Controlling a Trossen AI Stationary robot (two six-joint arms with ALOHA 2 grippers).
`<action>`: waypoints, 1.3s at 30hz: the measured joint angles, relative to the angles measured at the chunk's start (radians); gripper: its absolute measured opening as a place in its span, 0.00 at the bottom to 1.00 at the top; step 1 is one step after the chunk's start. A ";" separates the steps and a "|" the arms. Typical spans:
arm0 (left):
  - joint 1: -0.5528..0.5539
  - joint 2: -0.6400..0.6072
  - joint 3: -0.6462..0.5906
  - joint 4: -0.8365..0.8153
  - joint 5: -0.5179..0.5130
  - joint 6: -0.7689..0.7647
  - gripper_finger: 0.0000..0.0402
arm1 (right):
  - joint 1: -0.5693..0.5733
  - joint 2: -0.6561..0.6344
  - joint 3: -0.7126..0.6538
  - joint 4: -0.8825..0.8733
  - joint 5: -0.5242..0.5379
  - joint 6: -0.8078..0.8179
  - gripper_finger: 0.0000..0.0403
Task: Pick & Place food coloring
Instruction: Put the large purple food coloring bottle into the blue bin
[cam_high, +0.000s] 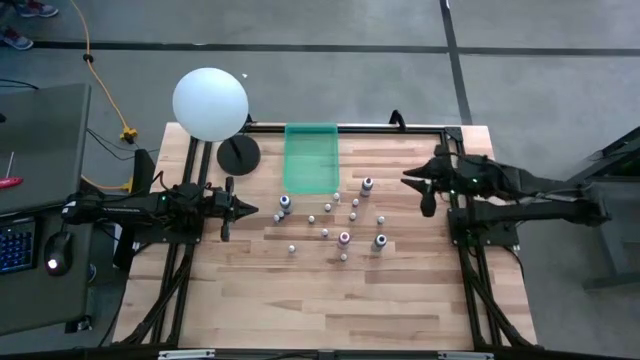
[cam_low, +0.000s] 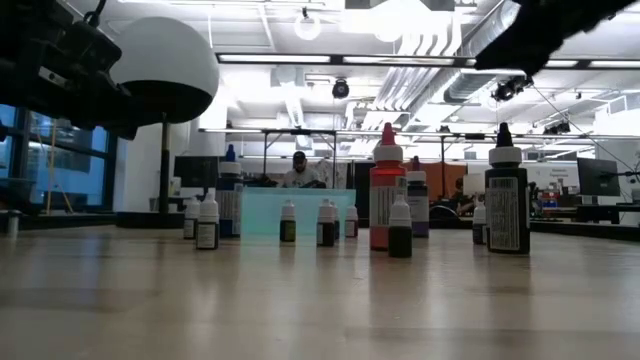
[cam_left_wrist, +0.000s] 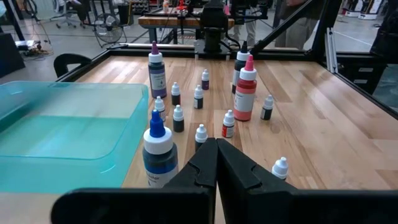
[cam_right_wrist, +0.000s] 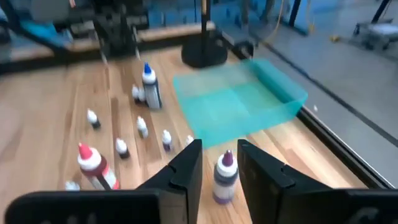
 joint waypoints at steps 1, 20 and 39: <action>0.000 0.000 0.000 0.000 0.000 0.000 0.00 | 0.000 0.041 0.031 -0.022 0.000 -0.007 0.25; 0.000 0.000 0.000 0.000 0.000 0.000 0.00 | 0.000 0.524 0.236 -0.177 0.064 0.060 0.47; 0.000 0.000 0.000 0.000 0.000 0.000 0.00 | 0.002 0.662 0.094 0.121 0.120 0.229 0.56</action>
